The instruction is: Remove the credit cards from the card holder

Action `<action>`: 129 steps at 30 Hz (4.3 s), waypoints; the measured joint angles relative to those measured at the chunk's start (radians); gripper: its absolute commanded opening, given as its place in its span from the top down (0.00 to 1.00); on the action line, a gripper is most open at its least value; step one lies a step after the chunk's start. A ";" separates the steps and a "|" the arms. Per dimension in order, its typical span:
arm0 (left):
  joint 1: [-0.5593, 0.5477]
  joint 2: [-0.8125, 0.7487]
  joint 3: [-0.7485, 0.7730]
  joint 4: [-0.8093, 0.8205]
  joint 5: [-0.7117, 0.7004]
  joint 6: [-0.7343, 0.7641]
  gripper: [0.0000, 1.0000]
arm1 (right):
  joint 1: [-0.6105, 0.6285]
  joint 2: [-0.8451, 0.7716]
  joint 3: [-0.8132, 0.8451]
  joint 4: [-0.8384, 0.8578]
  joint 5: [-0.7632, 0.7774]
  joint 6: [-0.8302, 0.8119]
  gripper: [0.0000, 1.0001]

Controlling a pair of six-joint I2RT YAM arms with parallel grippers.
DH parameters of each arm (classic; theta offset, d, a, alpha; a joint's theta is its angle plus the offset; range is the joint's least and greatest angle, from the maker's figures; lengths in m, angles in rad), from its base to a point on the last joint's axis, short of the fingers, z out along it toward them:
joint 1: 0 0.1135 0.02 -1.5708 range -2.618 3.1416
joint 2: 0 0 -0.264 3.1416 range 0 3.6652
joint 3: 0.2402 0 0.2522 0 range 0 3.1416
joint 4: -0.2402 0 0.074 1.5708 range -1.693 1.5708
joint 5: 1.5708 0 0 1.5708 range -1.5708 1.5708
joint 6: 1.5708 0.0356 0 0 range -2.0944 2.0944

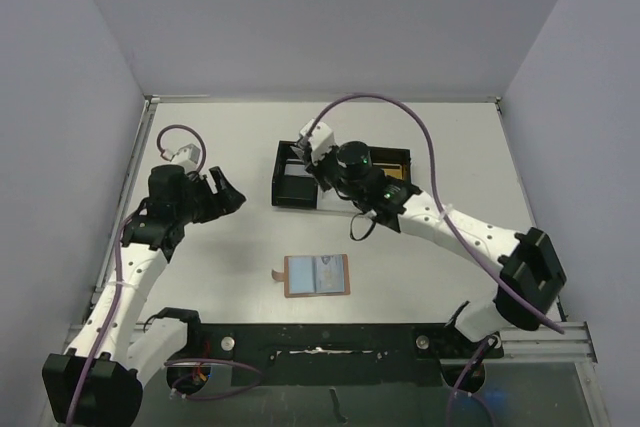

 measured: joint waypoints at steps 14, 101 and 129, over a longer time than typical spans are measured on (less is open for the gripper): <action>0.006 -0.089 -0.049 -0.003 -0.129 0.014 0.25 | -0.014 0.520 0.460 -0.328 0.014 -0.236 1.00; 0.006 -0.080 -0.066 0.022 -0.044 0.033 0.28 | -0.086 0.855 0.677 -0.322 0.101 -0.636 0.30; 0.006 -0.071 -0.071 0.034 -0.035 0.034 0.28 | -0.099 0.723 0.574 -0.216 0.071 -0.397 0.27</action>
